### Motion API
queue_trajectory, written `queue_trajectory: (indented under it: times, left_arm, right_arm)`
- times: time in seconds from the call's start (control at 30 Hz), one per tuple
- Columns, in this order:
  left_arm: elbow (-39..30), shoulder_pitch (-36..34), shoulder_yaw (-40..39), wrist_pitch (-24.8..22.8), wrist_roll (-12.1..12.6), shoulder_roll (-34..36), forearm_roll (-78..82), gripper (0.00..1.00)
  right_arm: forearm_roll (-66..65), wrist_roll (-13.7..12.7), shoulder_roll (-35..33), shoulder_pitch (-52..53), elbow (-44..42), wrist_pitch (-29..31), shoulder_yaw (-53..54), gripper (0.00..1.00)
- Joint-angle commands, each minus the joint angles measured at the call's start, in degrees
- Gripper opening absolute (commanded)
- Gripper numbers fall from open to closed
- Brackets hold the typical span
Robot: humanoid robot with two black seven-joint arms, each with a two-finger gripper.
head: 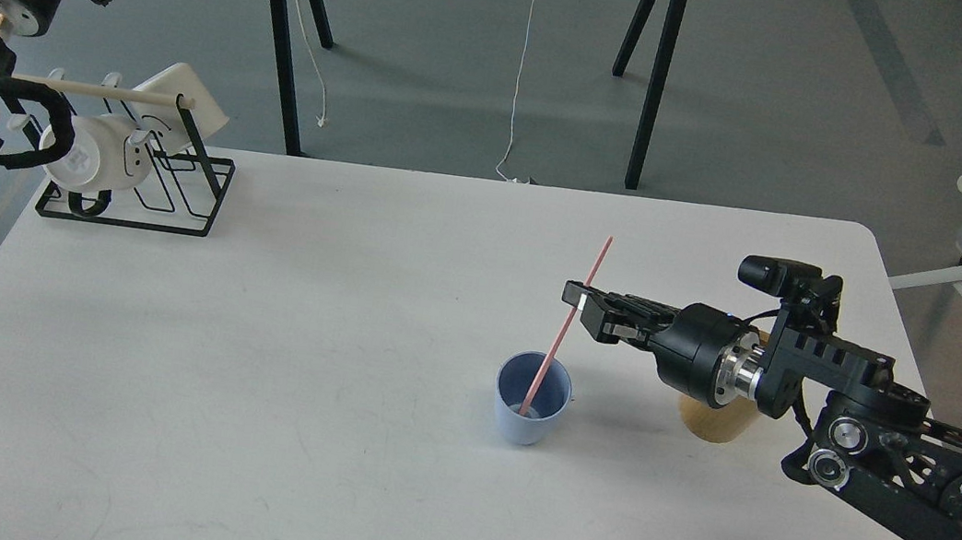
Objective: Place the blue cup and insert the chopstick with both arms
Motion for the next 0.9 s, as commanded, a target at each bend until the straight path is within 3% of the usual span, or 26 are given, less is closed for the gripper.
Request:
queue_trajectory:
  times: [0.0,0.13,0.23,0.57,0.63,0.7,0.87]
  left_arm:
    - [0.00,0.00,0.00,0.00,0.00,0.00,-0.04,0.99]
    - [0.00,0.00,0.00,0.00,0.00,0.00,-0.04,0.99]
    - [0.00,0.00,0.00,0.00,0.00,0.00,-0.04,0.99]
    - [0.00,0.00,0.00,0.00,-0.97,0.00,-0.04,0.99]
    - [0.00,0.00,0.00,0.00,-0.97,0.09,-0.04,0.99]
    - [0.00,0.00,0.00,0.00,-0.97,0.18,-0.04,0.99]
    - [0.00,0.00,0.00,0.00,-0.97,0.18,0.05,0.99]
  right_arm:
    - [-0.06,-0.03,-0.07,0.01,0.05,0.00,-0.02,0.01]
    - [0.03,-0.03,0.10,0.10,-0.04,0.00,0.07,0.13]
    - [0.12,-0.03,0.10,0.10,0.05,0.00,0.16,0.30]
    - [0.47,0.14,0.28,0.10,0.22,0.00,0.16,0.57]
    - [0.82,0.32,0.19,0.10,0.40,0.00,0.86,0.71]
    - [1.09,1.02,0.28,0.10,0.40,-0.70,2.35,0.95]
    - [4.58,2.25,1.68,-0.25,-0.65,-0.88,13.76,0.99]
